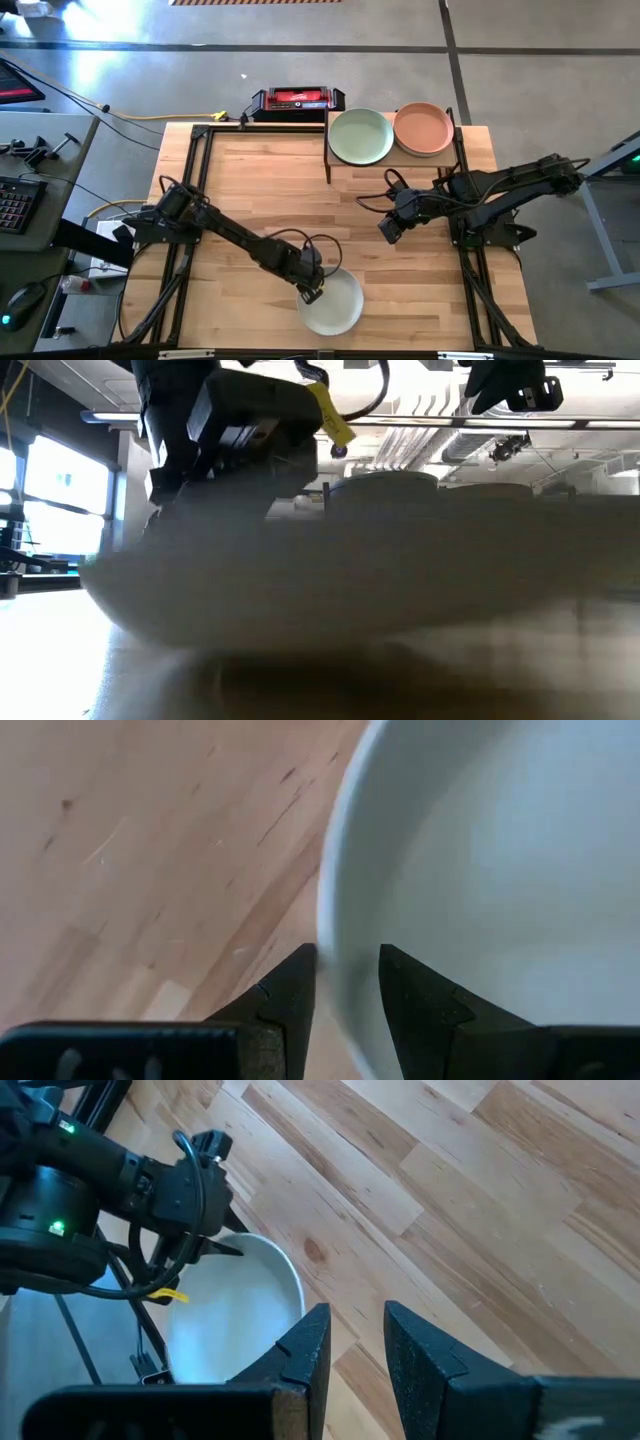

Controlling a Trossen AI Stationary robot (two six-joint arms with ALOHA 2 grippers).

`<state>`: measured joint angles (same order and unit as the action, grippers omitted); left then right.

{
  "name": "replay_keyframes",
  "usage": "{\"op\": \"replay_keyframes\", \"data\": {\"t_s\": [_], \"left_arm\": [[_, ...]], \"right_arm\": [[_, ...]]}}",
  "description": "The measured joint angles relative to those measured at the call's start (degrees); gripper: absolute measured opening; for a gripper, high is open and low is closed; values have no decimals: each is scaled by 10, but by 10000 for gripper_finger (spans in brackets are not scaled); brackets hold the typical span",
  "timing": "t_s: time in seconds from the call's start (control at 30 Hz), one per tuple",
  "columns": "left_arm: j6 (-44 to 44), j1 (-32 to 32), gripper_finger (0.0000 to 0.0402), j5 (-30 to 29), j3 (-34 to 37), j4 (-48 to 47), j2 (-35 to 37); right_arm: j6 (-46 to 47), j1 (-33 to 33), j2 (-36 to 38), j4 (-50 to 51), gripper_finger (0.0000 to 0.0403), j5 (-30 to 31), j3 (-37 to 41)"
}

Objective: Place and stack plates onto a shelf
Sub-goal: Stack the gray plate on top of the light green plate on the shelf

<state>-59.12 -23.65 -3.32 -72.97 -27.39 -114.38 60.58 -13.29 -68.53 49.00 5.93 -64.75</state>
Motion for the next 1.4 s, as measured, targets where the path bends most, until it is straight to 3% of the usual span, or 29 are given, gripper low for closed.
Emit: {"op": "replay_keyframes", "data": {"t_s": [0.2, 0.7, 1.1, 1.4], "left_arm": [[-7, -6, 96, -9, -1, 8, -7], [-5, -4, 9, -9, -1, 29, -6], [-4, -4, 3, -11, 0, 36, -5], [27, 7, 1, -28, 1, -19, 47]], "right_arm": [[0, 0, 0, 0, 78, 0, 0], [-15, 0, 0, 0, 78, 0, 0], [-6, 0, 0, 1, 78, -16, 0], [-32, -18, -8, 1, 87, -25, -1]]}}
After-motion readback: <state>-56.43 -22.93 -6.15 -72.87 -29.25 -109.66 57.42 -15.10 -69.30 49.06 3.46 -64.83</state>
